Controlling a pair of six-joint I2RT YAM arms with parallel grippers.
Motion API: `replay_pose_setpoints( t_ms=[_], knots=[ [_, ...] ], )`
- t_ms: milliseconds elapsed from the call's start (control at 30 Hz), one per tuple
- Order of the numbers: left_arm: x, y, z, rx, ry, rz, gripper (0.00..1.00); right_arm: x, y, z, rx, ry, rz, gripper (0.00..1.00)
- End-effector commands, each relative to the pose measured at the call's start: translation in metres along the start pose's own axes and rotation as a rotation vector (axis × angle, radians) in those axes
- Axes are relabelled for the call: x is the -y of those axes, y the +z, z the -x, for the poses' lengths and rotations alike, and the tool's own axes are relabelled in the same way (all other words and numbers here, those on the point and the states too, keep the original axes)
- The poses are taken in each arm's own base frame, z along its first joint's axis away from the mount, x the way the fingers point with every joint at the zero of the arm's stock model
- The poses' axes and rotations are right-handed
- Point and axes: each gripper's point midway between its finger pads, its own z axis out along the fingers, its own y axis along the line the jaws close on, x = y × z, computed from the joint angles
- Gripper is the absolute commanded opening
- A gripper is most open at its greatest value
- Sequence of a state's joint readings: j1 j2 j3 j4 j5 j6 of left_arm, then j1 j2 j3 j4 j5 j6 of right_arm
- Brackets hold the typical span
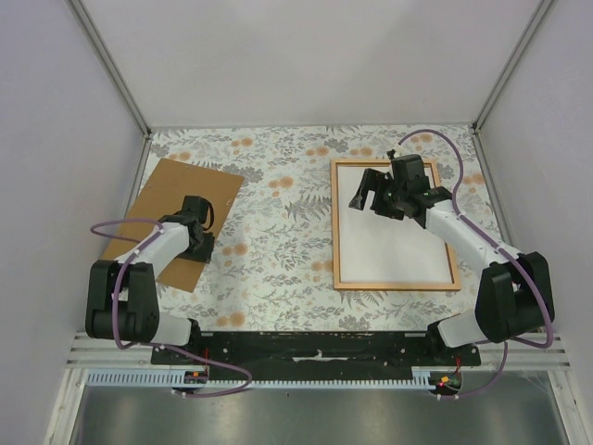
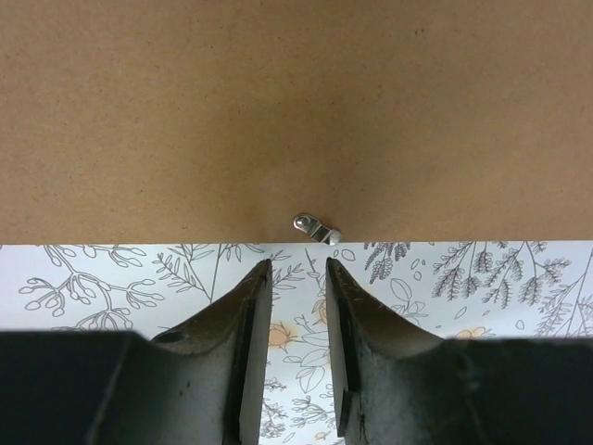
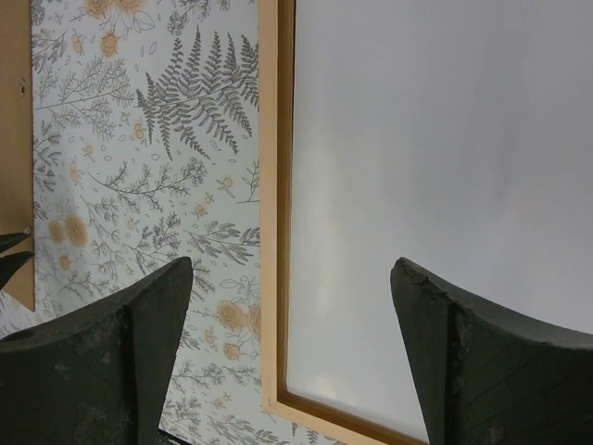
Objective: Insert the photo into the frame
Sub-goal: Move the backboard to the center of the board.
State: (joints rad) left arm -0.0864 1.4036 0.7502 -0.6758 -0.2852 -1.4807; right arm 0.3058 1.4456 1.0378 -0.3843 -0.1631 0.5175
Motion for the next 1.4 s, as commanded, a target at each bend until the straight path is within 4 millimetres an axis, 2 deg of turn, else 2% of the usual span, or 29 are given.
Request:
replay_pose_setpoints(
  t_ms=[0, 133, 300, 967, 1200, 1233, 1367],
  knots=[
    [0.010, 0.004, 0.006, 0.028, -0.147, -0.013, 0.38, -0.007, -0.011, 0.002, 0.016, -0.044, 0.026, 0.95],
    [0.013, 0.007, 0.003, 0.014, -0.168, -0.017, 0.38, -0.006, -0.012, 0.001, 0.016, -0.049, 0.025, 0.95],
    [0.019, 0.007, 0.008, 0.022, -0.207, -0.028, 0.38, -0.006, -0.011, 0.000, 0.011, -0.051, 0.027, 0.95],
    [0.020, 0.011, 0.023, 0.026, -0.322, 0.014, 0.40, -0.004, -0.009, -0.003, -0.003, -0.061, 0.029, 0.95],
    [0.018, 0.015, 0.019, 0.000, -0.359, 0.054, 0.40, -0.006, -0.008, -0.004, -0.011, -0.064, 0.036, 0.95],
    [0.016, 0.017, 0.027, 0.006, -0.390, 0.068, 0.41, -0.006, -0.008, -0.005, -0.012, -0.067, 0.039, 0.95],
    [0.014, 0.019, 0.030, -0.001, -0.417, 0.103, 0.41, -0.006, -0.007, -0.006, -0.022, -0.066, 0.041, 0.95]
  ],
)
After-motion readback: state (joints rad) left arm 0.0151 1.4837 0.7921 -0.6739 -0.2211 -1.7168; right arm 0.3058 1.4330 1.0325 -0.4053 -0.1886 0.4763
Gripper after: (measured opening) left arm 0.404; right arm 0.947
